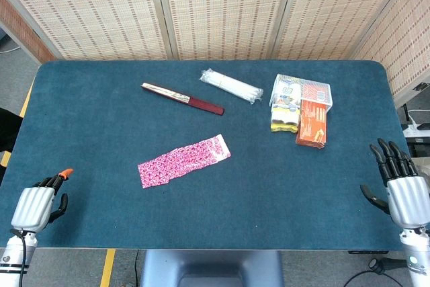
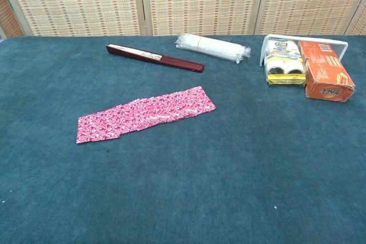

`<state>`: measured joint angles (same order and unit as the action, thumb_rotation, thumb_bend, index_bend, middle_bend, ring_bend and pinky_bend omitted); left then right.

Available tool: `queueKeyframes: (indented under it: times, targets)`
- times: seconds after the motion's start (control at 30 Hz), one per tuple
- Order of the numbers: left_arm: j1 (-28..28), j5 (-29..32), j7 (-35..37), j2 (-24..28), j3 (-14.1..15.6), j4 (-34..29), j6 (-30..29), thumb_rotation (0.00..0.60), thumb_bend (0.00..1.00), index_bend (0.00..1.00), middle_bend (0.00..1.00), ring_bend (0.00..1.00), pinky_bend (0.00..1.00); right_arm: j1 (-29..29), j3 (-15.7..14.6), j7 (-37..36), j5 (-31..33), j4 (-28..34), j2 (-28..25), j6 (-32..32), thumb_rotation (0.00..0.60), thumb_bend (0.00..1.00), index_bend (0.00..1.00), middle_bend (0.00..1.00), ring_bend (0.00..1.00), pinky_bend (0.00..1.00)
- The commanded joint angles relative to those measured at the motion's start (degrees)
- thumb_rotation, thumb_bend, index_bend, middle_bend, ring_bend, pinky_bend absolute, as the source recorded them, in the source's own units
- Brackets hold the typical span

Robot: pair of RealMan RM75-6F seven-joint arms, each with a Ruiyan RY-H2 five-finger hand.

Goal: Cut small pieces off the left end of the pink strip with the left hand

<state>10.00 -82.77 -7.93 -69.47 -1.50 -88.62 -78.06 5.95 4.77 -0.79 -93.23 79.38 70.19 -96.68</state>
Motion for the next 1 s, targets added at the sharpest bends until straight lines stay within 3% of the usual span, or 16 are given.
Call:
queueKeyframes:
  times: [0.03,0.23,0.3,0.37,0.43,0.5,0.57,0.67,1.0]
  targets:
    - [0.03,0.07,0.06,0.04,-0.02,-0.15,0.11,0.6,0.6,0.18,0.3,0.33,0.5,-0.22,0.29,0.07,0.24,0.06,0.21,-0.39,0.6,0.13,0.0,0.0,0.0,0.16]
    - [0.03,-0.04,-0.68,-0.34,0.19,-0.07,0.19,0.6,0.6,0.16,0.3,0.33,0.5,-0.9,0.96,-1.84,0.71,0.71,0.61,-1.66,0.6,0.15,0.0,0.0,0.0,0.17]
    - [0.3,-0.46,-1.05,-0.59,0.41,0.07,0.56,0.6,0.6,0.13,0.3,0.33,0.5,-0.8,0.98,-3.15,-0.22,0.25,0.63,-2.34,0.6,0.23,0.0,0.0,0.0,0.17]
    - [0.8,-0.82,-0.82,-0.56,0.69,-0.23,1.55,0.6,0.62,0.07,0.32,0.35,0.5,-0.72,1.23,-4.09,-0.66,-0.51,0.93,-2.99,0.6,0.37,0.0,0.0,0.0,0.17]
    - [1.58,-1.38,0.34,-0.43,0.73,-1.17,2.61,0.6,0.66,0.02,0.39,0.46,0.54,-0.66,1.58,-5.18,-0.62,-0.91,0.98,-3.32,0.6,0.5,0.0,0.0,0.0,0.17]
    - [2.42,-1.96,0.73,-0.56,0.74,-2.17,3.63,0.6,0.73,0.0,0.55,0.62,0.62,-0.49,2.11,-5.78,-0.56,-1.25,1.02,-3.71,0.6,0.66,0.0,0.0,0.0,0.17]
    - [3.86,-2.79,-0.82,-0.75,0.86,-3.22,5.41,0.6,0.77,0.0,0.68,0.73,0.67,-0.56,2.56,-6.09,-0.34,-1.63,1.27,-4.27,0.6,0.75,0.0,0.0,0.0,0.17]
    - [6.28,-3.74,-3.6,-2.03,0.48,-4.57,7.9,0.6,0.81,0.0,0.72,0.77,0.68,-0.83,2.35,-7.55,-0.81,-1.71,1.31,-4.92,0.6,0.77,0.0,0.0,0.0,0.17]
    - [14.5,-1.34,-10.38,-8.45,0.12,-4.55,20.5,0.6,0.83,0.0,0.72,0.78,0.68,-0.9,1.93,-10.55,-1.67,-2.16,1.06,-5.13,0.6,0.77,0.0,0.0,0.0,0.17]
